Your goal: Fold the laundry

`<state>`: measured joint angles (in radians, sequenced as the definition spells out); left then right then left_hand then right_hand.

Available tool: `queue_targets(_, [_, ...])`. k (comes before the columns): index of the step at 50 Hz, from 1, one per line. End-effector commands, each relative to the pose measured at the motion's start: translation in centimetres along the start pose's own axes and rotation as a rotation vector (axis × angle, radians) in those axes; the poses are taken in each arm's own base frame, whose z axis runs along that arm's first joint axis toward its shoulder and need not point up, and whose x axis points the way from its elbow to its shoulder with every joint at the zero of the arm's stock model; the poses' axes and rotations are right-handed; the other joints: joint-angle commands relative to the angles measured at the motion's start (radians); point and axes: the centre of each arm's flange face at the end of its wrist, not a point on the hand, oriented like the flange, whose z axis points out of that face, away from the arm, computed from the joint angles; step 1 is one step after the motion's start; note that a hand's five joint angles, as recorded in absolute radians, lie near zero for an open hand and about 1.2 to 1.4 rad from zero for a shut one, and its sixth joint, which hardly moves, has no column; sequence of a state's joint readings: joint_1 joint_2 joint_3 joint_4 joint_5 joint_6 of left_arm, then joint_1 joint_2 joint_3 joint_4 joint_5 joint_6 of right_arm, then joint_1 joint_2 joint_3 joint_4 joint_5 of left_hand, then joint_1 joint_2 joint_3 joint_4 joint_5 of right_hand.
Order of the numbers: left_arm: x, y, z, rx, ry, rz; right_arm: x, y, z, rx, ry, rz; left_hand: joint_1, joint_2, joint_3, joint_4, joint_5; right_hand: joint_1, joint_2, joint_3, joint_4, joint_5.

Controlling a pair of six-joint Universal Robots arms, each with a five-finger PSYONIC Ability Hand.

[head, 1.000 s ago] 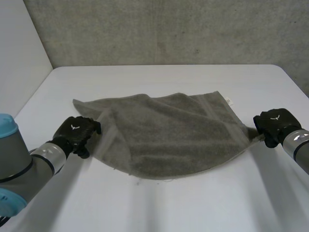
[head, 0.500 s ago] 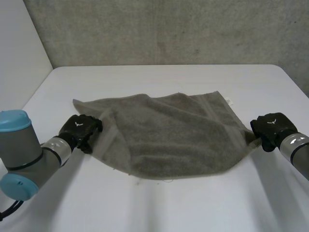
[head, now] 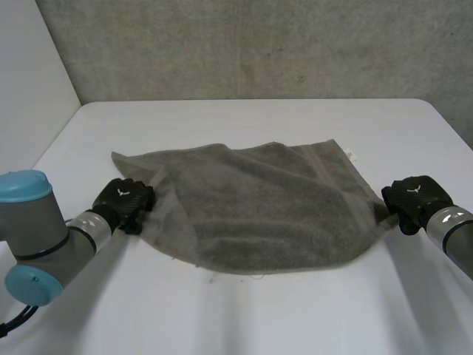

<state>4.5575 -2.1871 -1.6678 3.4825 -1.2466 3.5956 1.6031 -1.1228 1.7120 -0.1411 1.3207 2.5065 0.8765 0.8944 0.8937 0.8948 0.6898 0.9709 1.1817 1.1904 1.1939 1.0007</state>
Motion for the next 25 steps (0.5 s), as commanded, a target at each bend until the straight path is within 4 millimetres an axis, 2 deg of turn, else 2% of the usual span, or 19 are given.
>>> queue_targets(1, [-0.1, -0.4, -0.3, 0.007, -0.008, 0.0, 0.0, 0.0, 0.0, -0.001, 0.001, 0.0, 0.259, 0.241, 0.241, 0.24, 0.271, 0.425, 0.215, 0.206, 0.202, 0.221])
queue_targets(7, [-0.4, -1.2, -1.0, 0.017, -0.028, 0.007, 0.0, 0.0, 0.0, -0.004, 0.003, 0.0, 0.519, 0.501, 0.502, 0.501, 0.531, 0.425, 0.215, 0.206, 0.202, 0.221])
queue_targets(11, [-0.7, -1.8, -1.8, 0.023, -0.056, 0.012, 0.1, 0.0, -0.1, -0.001, 0.005, 0.0, 0.52, 0.502, 0.503, 0.501, 0.532, 0.425, 0.215, 0.206, 0.202, 0.221])
queue_targets(16, [-2.1, -4.0, -4.6, 0.033, -0.181, 0.025, 0.3, -0.4, -0.5, -0.012, 0.004, -0.026, 0.52, 0.502, 0.503, 0.501, 0.532, 0.425, 0.215, 0.206, 0.202, 0.221])
queue_targets(19, [-2.6, -4.8, -5.4, 0.045, -0.223, 0.03, 0.2, -0.4, -0.8, -0.023, -0.004, -0.045, 0.52, 0.502, 0.503, 0.501, 0.532, 0.425, 0.215, 0.206, 0.202, 0.221])
queue_targets(21, [-2.8, -6.0, -7.4, 0.036, -0.271, 0.052, 0.3, -1.0, -1.8, -0.043, -0.02, -0.083, 0.52, 0.502, 0.503, 0.501, 0.532, 0.425, 0.215, 0.206, 0.202, 0.221])
queue_targets(22, [-2.8, -6.0, -7.4, 0.036, -0.271, 0.052, 0.3, -1.0, -1.8, -0.043, -0.021, -0.083, 0.52, 0.502, 0.503, 0.501, 0.532, 0.425, 0.215, 0.206, 0.202, 0.221])
queue_targets(24, [-2.4, -6.7, -10.0, -0.007, -0.279, 0.096, 0.6, -2.2, -3.6, -0.061, -0.038, -0.127, 0.52, 0.502, 0.503, 0.501, 0.532, 0.425, 0.215, 0.206, 0.202, 0.221])
queue_targets(25, [-2.4, -6.8, -10.0, -0.007, -0.279, 0.096, 0.6, -2.2, -3.6, -0.062, -0.038, -0.127, 0.52, 0.502, 0.503, 0.501, 0.532, 0.425, 0.215, 0.206, 0.202, 0.221])
